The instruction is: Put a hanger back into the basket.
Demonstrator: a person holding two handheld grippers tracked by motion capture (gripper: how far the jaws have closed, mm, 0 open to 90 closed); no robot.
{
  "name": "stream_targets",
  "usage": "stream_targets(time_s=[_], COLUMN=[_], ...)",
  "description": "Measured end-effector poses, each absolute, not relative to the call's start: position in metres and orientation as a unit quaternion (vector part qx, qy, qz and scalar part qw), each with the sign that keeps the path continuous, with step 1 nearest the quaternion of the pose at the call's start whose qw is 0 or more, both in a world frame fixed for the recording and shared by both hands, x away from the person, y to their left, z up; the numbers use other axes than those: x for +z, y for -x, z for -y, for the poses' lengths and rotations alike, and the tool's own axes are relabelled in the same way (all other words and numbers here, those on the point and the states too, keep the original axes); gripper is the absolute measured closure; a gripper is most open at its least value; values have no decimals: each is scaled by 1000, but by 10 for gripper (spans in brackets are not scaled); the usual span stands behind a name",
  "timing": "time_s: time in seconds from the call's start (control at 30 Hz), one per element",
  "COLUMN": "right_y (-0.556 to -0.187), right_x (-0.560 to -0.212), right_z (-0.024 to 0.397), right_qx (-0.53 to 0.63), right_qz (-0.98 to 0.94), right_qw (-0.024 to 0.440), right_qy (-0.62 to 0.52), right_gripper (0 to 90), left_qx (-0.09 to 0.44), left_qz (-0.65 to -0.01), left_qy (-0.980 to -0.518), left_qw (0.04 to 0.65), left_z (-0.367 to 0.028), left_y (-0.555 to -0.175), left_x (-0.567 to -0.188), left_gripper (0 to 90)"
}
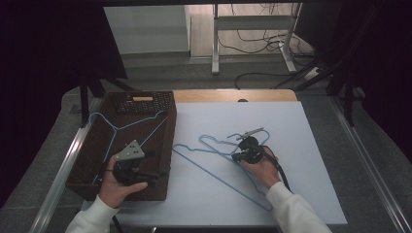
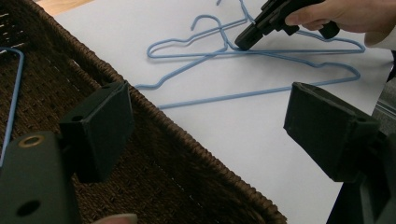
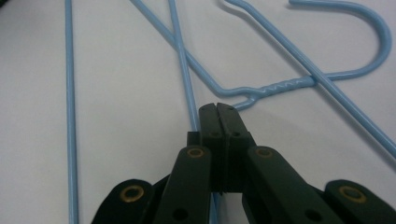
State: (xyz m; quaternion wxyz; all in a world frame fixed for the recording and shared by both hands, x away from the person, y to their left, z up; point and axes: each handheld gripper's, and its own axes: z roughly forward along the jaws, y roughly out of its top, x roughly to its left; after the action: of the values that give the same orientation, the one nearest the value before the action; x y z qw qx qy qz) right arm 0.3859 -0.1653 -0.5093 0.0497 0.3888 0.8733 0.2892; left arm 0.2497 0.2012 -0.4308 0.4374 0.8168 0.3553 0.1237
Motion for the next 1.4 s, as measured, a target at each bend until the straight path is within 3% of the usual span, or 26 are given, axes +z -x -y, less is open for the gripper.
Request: stream_targets(time_s=[0.67,1.4], right_y=[-349,-316], right_x=[-511,-508], right_z=[154,168], right_qx=[286,281], right_qz=[-896,-904], right_qw=[-39,-48], right_qy=[-336,-319], right_gripper=[900,900], left_qx=[122,122], left_qz=[-353,-351], left_qy=[-818,-819], left_qw=[437,438], left_z=[-200,-199], left_y=[-249,-249], left_x=[-431,-430], left_gripper=[157,157])
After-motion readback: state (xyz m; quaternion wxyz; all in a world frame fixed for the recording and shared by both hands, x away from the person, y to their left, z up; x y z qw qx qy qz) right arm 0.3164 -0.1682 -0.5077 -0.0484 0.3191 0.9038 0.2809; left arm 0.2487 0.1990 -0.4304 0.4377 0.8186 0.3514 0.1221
